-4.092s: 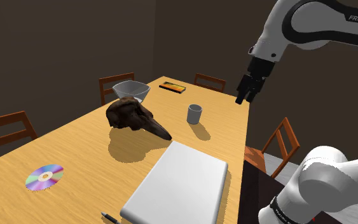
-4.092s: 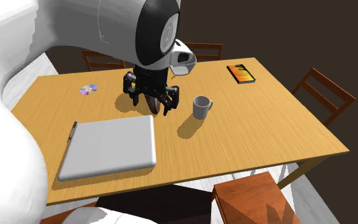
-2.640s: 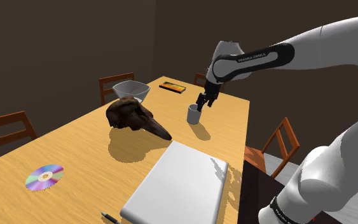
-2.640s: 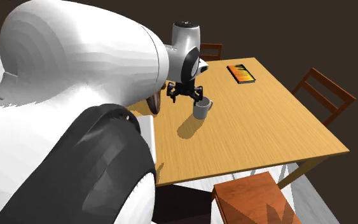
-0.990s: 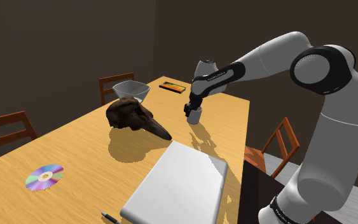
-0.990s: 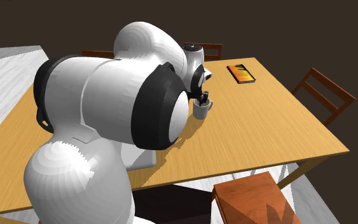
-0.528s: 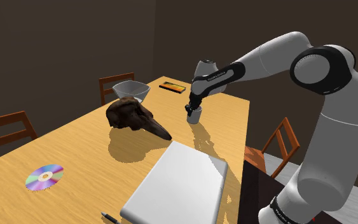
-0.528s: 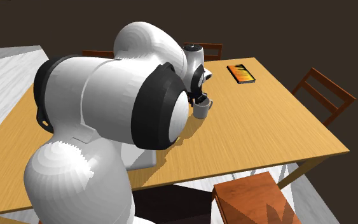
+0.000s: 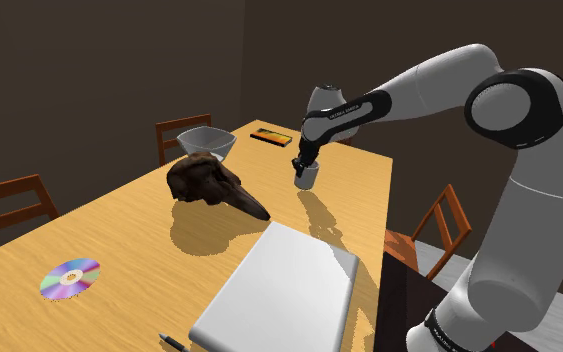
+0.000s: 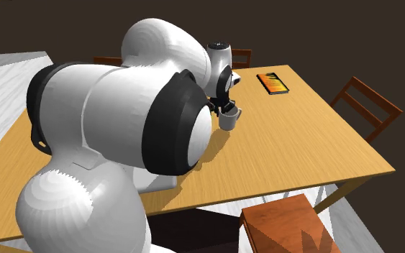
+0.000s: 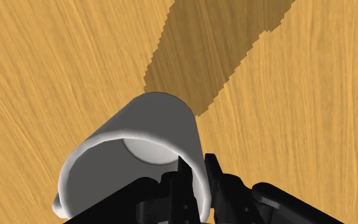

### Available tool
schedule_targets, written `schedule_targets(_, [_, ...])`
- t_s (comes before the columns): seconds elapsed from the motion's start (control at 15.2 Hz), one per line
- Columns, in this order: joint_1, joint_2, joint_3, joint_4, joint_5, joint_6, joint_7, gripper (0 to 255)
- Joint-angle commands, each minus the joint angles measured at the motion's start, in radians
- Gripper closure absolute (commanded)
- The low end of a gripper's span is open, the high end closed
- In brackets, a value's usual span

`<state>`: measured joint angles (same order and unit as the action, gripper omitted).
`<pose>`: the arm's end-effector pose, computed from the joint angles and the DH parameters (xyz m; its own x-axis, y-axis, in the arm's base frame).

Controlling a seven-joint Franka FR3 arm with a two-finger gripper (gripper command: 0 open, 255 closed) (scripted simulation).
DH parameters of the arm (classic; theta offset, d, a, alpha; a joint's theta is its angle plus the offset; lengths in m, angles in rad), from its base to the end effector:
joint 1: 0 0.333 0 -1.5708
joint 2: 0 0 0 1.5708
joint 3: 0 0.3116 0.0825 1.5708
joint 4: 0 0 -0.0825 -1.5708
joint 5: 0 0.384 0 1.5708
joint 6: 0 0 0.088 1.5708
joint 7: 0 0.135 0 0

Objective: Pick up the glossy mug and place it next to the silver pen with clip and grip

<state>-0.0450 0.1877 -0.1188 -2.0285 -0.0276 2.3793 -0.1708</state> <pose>0.5963 -0.0980 0.3405 0.9876 0.0344 0.1531 0.0237 -0.9972 0.0712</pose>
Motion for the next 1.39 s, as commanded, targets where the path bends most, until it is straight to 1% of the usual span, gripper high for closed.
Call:
schedule_targets(0.0, [0.000, -0.014, 0.000, 0.011, -0.001, -0.025, 0.000, 255])
schedule_targets(0.66, [0.002, -0.069, -0.001, 0.081, -0.006, -0.149, 0.000, 255])
schedule_targets(1.32, [0.004, -0.105, -0.001, 0.172, -0.009, -0.276, -0.003, 255])
